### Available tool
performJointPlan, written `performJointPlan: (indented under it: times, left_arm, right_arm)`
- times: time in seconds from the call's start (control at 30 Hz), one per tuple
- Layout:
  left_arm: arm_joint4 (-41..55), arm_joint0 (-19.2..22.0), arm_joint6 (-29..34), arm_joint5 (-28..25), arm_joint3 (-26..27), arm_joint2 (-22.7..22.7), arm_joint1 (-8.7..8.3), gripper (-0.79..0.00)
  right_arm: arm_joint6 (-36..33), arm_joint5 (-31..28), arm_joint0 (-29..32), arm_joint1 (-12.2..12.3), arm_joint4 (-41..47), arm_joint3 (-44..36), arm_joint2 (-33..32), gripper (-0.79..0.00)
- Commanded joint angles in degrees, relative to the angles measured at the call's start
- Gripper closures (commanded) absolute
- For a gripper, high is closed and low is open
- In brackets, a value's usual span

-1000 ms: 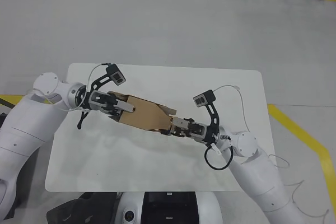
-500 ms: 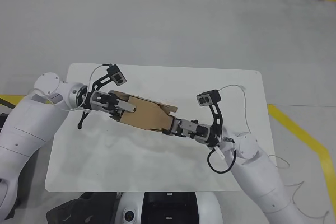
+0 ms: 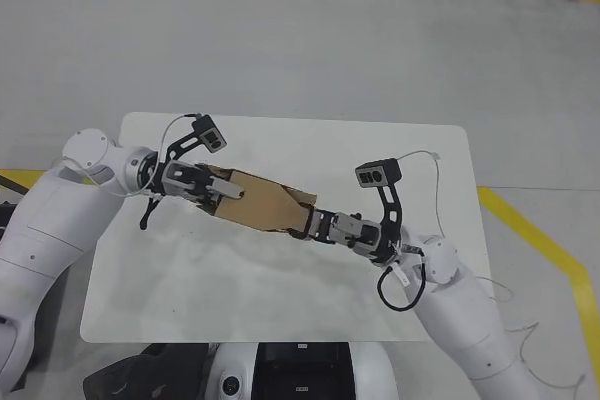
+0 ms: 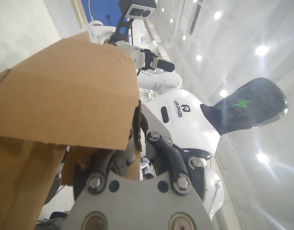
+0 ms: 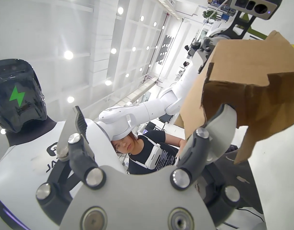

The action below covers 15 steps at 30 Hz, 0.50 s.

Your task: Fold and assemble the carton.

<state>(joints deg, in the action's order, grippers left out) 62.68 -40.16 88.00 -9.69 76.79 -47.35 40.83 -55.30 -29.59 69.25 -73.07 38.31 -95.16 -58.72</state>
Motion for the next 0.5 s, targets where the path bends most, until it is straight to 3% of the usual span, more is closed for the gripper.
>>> performJointPlan:
  times: [0.0,0.47]
  left_arm:
    - [-0.1,0.1,0.0,-0.3,-0.3,-0.1,0.19,0.0]
    - [0.6,-0.2,0.0,-1.6,-2.8,-2.0,1.52,0.0]
  right_arm:
    - [-0.4,-0.1,-0.4,-0.1,0.5,0.5,0.5,-0.785]
    - [-3.2,0.2,-1.9,-1.2,4.8,2.0,4.4,-0.785]
